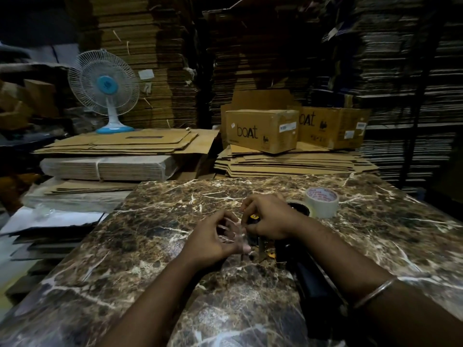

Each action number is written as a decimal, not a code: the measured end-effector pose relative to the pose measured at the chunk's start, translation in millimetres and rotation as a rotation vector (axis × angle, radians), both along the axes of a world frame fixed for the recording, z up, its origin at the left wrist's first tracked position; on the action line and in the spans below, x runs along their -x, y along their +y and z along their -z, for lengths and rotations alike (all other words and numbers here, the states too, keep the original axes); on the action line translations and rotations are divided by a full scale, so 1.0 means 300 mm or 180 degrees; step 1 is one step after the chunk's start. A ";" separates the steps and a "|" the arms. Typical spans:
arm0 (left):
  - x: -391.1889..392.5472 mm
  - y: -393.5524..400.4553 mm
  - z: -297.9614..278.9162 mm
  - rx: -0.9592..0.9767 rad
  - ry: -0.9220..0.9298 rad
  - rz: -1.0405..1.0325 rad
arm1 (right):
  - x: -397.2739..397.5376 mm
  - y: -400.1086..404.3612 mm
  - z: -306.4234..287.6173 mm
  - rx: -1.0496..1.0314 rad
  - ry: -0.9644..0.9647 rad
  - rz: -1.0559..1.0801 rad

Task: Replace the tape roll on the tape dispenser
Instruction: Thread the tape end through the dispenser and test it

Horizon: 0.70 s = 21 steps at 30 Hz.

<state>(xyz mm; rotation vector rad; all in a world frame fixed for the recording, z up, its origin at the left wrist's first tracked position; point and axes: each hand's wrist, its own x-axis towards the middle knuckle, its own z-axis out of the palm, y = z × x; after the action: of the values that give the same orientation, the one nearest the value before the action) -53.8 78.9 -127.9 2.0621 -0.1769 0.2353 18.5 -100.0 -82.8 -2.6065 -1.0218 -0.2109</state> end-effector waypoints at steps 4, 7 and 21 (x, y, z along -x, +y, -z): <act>-0.013 -0.021 0.013 -0.0510 -0.0279 -0.0364 | -0.004 -0.001 0.003 0.0002 0.0022 0.0002; -0.031 -0.009 0.023 -0.0499 -0.0512 -0.0482 | -0.008 -0.001 0.005 -0.0013 0.0033 0.0001; -0.070 0.065 0.049 0.1500 0.0455 0.0081 | -0.012 -0.014 -0.004 0.0312 0.0318 0.0024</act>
<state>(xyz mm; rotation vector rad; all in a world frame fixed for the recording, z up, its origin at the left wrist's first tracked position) -32.9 98.3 -142.6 1.5998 -0.0523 0.1002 22.2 -104.3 -81.7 -2.6785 -1.0115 -0.0328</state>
